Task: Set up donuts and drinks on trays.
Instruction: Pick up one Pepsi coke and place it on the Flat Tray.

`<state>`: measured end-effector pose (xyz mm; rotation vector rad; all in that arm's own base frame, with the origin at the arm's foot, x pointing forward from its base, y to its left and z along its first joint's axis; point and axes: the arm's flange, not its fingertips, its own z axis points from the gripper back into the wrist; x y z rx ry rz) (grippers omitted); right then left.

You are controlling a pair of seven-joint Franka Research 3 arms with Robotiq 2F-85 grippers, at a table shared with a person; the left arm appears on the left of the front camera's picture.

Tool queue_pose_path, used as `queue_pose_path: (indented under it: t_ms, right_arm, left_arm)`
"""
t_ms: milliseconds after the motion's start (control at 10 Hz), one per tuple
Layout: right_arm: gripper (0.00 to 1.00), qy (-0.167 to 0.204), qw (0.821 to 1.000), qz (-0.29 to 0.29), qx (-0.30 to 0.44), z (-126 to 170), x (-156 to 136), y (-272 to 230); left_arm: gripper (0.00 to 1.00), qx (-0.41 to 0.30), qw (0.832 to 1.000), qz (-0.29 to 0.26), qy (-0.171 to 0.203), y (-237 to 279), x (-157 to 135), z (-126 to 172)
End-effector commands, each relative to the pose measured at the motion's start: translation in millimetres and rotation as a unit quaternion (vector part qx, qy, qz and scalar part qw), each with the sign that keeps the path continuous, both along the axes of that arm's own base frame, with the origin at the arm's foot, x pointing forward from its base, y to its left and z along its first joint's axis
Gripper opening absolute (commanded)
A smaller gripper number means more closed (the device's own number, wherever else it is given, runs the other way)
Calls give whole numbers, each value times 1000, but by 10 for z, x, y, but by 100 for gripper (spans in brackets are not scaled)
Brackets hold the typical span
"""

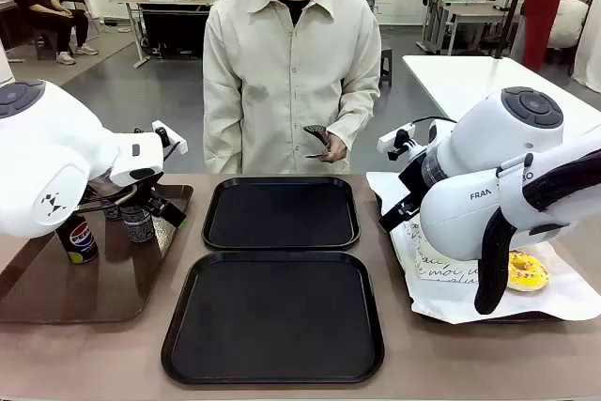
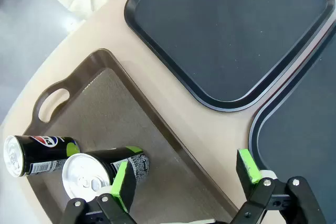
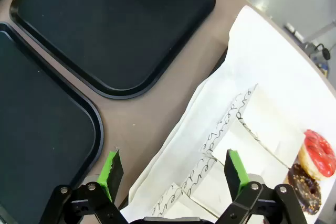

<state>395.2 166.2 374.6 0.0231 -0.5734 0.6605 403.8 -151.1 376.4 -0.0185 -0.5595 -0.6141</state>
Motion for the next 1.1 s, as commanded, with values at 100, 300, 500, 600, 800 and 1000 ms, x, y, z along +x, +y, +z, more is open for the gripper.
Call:
queue_pose_path:
  t_ms: [100,300,500,600,800,1000]
  right_arm:
    - [100,0,1000,0,0,0,0,0]
    - [100,0,1000,0,0,0,0,0]
    - [100,0,1000,0,0,0,0,0]
    - [100,0,1000,0,0,0,0,0]
    - [100,0,1000,0,0,0,0,0]
    - [100,0,1000,0,0,0,0,0]
  left_arm:
    - [100,-1,1000,0,-2,-2,3,17]
    - [100,-1,1000,0,-2,-2,3,17]
    - [100,-1,1000,0,-2,-2,3,17]
    - [100,-1,1000,0,-2,-2,3,17]
    - [100,-1,1000,0,-2,-2,3,17]
    - [100,-1,1000,0,-2,-2,3,17]
